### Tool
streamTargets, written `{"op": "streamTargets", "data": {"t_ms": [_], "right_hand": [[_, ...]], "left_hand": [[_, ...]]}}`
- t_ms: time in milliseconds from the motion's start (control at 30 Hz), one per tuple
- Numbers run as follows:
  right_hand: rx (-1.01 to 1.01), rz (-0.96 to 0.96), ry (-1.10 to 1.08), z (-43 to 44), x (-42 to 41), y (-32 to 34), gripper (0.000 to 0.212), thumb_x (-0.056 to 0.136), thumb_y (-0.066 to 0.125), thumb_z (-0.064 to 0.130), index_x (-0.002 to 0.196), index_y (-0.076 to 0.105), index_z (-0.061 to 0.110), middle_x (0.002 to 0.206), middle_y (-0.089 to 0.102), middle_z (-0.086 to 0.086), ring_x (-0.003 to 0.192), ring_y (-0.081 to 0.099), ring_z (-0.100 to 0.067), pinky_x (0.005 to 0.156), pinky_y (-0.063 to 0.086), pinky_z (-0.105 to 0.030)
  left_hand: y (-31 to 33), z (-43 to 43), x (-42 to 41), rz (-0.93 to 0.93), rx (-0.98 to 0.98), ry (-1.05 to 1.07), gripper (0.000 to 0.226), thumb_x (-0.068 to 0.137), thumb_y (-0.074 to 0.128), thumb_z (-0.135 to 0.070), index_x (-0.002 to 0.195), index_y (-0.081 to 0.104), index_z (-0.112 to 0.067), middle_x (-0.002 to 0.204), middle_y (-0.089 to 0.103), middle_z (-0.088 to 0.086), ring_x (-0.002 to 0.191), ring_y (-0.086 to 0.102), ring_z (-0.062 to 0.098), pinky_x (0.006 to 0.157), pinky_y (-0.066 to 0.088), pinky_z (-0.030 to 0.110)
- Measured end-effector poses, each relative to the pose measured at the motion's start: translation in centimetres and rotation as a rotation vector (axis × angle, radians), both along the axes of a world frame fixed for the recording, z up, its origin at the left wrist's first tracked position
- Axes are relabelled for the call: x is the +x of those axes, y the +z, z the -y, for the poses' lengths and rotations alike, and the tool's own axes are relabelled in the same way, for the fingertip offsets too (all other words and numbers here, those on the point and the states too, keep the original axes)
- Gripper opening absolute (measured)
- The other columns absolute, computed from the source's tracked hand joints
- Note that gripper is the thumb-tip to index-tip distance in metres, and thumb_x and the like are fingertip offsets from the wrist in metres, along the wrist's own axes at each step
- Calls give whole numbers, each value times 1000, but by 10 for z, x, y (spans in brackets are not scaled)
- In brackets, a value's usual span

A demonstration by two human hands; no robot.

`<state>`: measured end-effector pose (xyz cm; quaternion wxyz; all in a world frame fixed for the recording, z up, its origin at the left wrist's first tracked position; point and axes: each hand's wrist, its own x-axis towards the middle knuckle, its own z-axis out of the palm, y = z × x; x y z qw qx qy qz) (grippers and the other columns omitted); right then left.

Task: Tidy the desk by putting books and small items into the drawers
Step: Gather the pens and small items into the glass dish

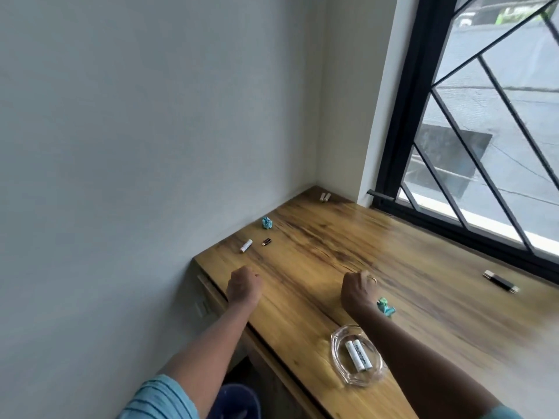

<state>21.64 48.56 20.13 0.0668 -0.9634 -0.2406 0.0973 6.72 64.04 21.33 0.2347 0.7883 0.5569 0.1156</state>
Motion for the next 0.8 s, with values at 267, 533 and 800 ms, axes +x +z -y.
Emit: {"op": "streamTargets", "data": {"t_ms": [267, 533, 800], "right_hand": [[94, -94, 2, -16, 13, -12, 22, 96, 42, 12, 107, 61, 7, 96, 61, -9, 84, 58, -22, 72, 52, -34], [81, -40, 56, -50, 19, -8, 21, 96, 44, 11, 104, 62, 5, 85, 55, -7, 66, 47, -15, 56, 37, -23], [128, -99, 84, -50, 22, -5, 14, 96, 48, 14, 97, 62, 13, 87, 57, -4, 69, 51, -12, 61, 43, -21]], "left_hand": [[-13, -89, 25, -48, 39, -30, 31, 96, 44, -11, 120, 59, -1, 118, 63, 15, 112, 59, 24, 83, 52, 30], [-27, -135, 49, -65, 26, -151, 30, 93, 52, -13, 122, 60, -7, 122, 60, 15, 115, 55, 27, 94, 49, 35], [-31, -130, 57, 40, -42, -77, 35, 100, 39, -12, 126, 55, 6, 125, 58, 21, 116, 58, 30, 91, 49, 33]]}}
